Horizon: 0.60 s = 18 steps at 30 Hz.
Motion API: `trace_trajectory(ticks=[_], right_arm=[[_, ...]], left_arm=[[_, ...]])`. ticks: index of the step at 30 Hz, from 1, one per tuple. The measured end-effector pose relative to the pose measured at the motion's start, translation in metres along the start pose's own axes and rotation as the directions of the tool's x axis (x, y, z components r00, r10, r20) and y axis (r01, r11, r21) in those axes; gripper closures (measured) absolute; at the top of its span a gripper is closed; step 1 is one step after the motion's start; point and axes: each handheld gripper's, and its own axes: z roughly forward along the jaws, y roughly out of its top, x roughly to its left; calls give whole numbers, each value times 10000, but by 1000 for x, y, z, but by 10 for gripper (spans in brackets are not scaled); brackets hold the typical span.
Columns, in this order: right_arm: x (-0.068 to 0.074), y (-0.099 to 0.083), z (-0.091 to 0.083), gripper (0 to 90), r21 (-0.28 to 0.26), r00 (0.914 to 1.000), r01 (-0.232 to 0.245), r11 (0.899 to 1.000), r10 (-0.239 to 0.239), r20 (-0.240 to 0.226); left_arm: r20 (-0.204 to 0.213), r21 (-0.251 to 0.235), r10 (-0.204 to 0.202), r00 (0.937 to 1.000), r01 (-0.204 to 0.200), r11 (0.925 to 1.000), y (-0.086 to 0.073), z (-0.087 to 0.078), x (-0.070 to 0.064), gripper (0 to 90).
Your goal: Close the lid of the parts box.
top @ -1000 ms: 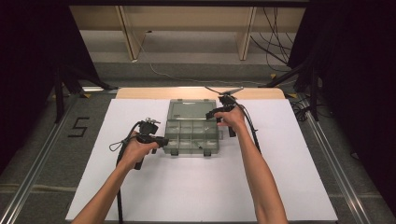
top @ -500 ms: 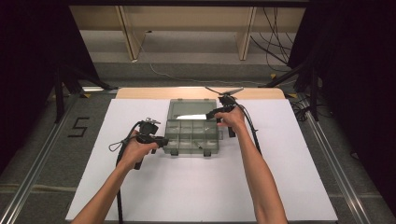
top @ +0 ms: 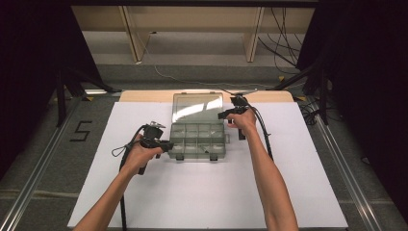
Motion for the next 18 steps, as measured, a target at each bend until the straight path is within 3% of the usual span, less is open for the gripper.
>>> trace_trajectory(ticks=[1, 4, 5, 6, 7, 8, 10, 12, 13, 14, 15, 16, 17, 18], right_arm=[[-2, 0, -1, 751, -170, 9997, 244, 9996, -245, -65], [-3, 0, -6, 828, -397, 9994, 329, 9987, -333, -92], [-3, 0, -8, 834, -414, 9992, 359, 9985, -366, -155], [-2, -1, -6, 835, -799, 9993, 322, 9963, -337, -175], [1, -2, -10, 835, -395, 9998, 56, 9992, -63, -172], [2, -2, -10, 835, -542, 9999, -8, 9985, 2, -102], [-1, -4, -10, 836, -708, 9983, 573, 9958, -580, -78], [0, -7, -11, 836, -886, 9979, 617, 9942, -631, -133], [2, -9, -11, 836, -1006, 9985, 510, 9936, -529, -157], [1, -10, -12, 835, -1044, 9970, 768, 9916, -778, -51], [0, -11, -12, 835, -1262, 9930, 1154, 9853, -1178, -111], [1, -13, -13, 834, -1207, 9924, 1230, 9850, -1228, 83], [1, -14, -14, 834, -1341, 9871, 1602, 9779, -1594, 165], [1, -16, -13, 834, -1607, 9862, 1643, 9732, -1658, 39]], left_arm=[[-65, -71, -37, 10000, 37, 10000, 0, 0, -1, 720], [-41, -166, -102, 9999, 101, 9998, -1, 1, 0, 719], [7, 30, -74, 10000, 74, 10000, 0, 0, 0, 719], [-13, 7, -120, 9999, 120, 9999, 0, 0, 0, 719], [-20, -39, -175, 9998, 175, 9998, 0, 0, 0, 719], [3, -136, -241, 9997, 241, 9996, -1, 0, 0, 719], [16, 55, -56, 10000, 56, 10000, 0, -1, 1, 719], [-32, -155, -237, 9997, 236, 9996, -1, 1, -1, 719], [-28, -13, -34, 10000, 34, 10000, -1, -1, 0, 719], [-7, -205, -247, 9997, 247, 9995, -1, 1, -1, 719], [-62, -167, -226, 9997, 225, 9996, -1, 1, -1, 718], [-54, -37, -28, 10000, 28, 10000, -1, 0, 0, 718], [-16, -55, -87, 10000, 87, 9999, -1, 0, 0, 718], [-8, -72, -104, 9999, 104, 9999, -1, 0, 0, 717]])
